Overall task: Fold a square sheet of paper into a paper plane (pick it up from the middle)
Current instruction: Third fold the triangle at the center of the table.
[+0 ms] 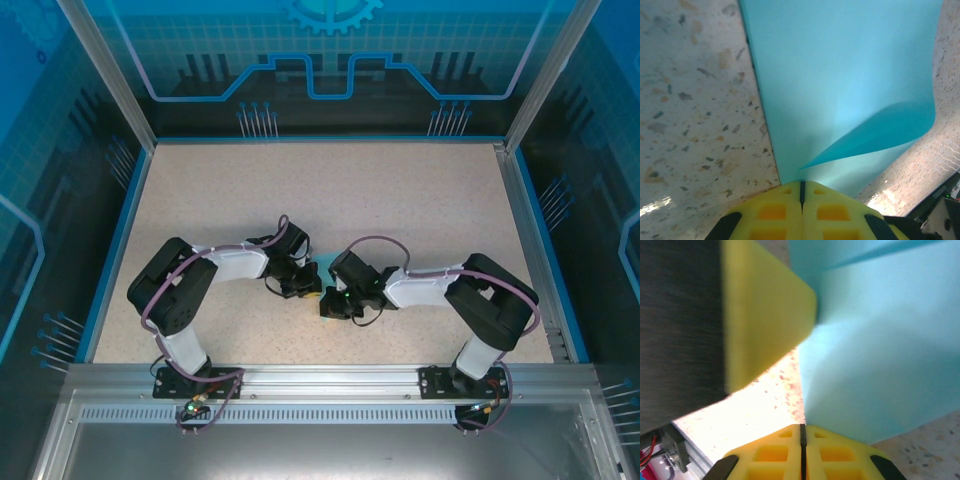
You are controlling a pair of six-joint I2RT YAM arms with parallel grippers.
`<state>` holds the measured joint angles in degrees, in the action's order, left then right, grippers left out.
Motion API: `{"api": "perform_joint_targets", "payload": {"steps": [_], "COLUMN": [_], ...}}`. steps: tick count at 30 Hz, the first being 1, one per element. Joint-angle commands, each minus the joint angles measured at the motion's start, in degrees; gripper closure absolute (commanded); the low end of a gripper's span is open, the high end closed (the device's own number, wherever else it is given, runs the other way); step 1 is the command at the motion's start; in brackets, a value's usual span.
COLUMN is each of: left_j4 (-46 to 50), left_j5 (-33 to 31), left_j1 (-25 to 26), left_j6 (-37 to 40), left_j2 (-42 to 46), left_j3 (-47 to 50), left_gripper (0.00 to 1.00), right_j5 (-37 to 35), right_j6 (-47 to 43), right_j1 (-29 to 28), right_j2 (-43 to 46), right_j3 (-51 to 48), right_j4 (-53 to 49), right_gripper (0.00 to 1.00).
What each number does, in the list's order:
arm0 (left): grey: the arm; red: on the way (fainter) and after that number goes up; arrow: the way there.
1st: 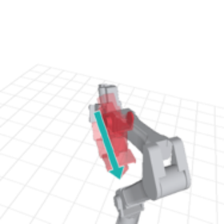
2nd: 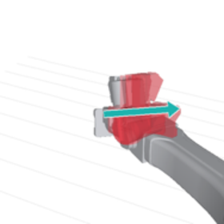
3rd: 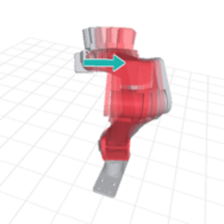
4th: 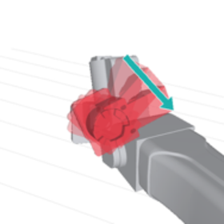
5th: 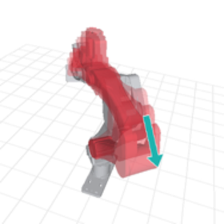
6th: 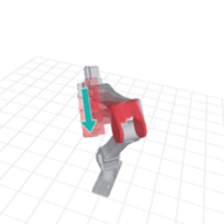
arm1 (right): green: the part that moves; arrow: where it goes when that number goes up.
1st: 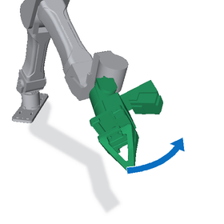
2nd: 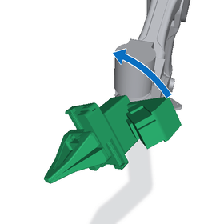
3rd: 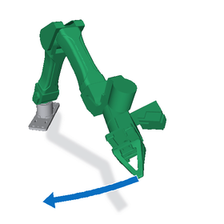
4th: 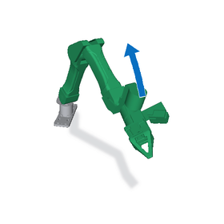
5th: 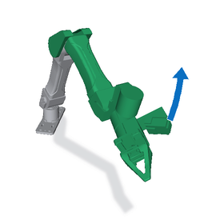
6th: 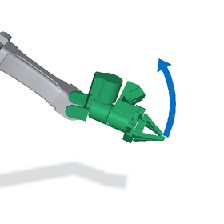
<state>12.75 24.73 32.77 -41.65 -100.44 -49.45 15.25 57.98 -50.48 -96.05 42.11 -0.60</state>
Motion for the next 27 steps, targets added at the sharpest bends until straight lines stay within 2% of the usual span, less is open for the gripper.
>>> {"api": "perform_joint_targets", "payload": {"steps": [1,12,22,27], "left_j4": [3.5,4.0,3.8,4.0], "left_j5": [-5.4,-6.5,-6.6,-6.9], "left_j1": [0.4,0.4,0.4,0.4], "left_j6": [0.9,0.9,0.8,0.9], "left_j2": [-1.4,-1.1,-1.1,-0.9], "left_j3": [0.7,0.6,0.8,0.9], "left_gripper": [1.0,1.0,1.0,1.0], "right_j5": [0.1,-0.4,-1.1,-1.9], "right_j6": [0.4,-1.7,-0.6,-1.7], "right_j1": [-0.9,-2.1,-3.2,-1.8], "right_j2": [-1.2,3.2,-2.3,2.1], "right_j3": [-1.2,-0.8,-0.4,0.6], "right_j4": [-0.3,-0.8,-2.8,-3.3], "right_gripper": [0.91,0.91,0.91,0.91]}}
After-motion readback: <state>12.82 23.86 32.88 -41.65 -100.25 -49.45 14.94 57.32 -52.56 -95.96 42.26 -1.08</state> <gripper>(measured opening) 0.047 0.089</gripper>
